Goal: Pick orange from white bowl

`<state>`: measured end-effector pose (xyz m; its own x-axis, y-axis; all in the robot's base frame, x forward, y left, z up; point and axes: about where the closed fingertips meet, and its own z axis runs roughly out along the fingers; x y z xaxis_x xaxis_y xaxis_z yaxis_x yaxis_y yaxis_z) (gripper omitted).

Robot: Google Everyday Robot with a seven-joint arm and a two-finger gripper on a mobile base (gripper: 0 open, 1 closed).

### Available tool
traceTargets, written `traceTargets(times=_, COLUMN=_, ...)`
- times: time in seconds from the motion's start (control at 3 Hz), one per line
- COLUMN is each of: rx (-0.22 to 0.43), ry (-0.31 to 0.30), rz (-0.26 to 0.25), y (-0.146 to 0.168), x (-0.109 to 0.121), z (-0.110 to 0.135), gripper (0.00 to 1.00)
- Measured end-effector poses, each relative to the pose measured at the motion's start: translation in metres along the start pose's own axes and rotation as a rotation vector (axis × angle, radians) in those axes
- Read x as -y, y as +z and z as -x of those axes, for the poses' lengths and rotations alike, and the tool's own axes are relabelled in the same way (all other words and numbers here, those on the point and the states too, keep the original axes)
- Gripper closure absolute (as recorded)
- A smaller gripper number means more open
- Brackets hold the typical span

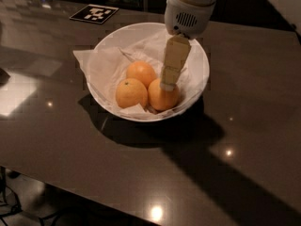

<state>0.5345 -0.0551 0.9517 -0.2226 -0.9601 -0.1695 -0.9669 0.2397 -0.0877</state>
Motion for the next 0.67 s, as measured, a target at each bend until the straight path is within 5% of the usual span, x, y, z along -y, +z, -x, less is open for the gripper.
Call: traceTargets(times=0.67, rx=-0.007, ry=0.04, rz=0.049, y=0.0202, x=-0.0023, z=0.0045, gripper=0.14)
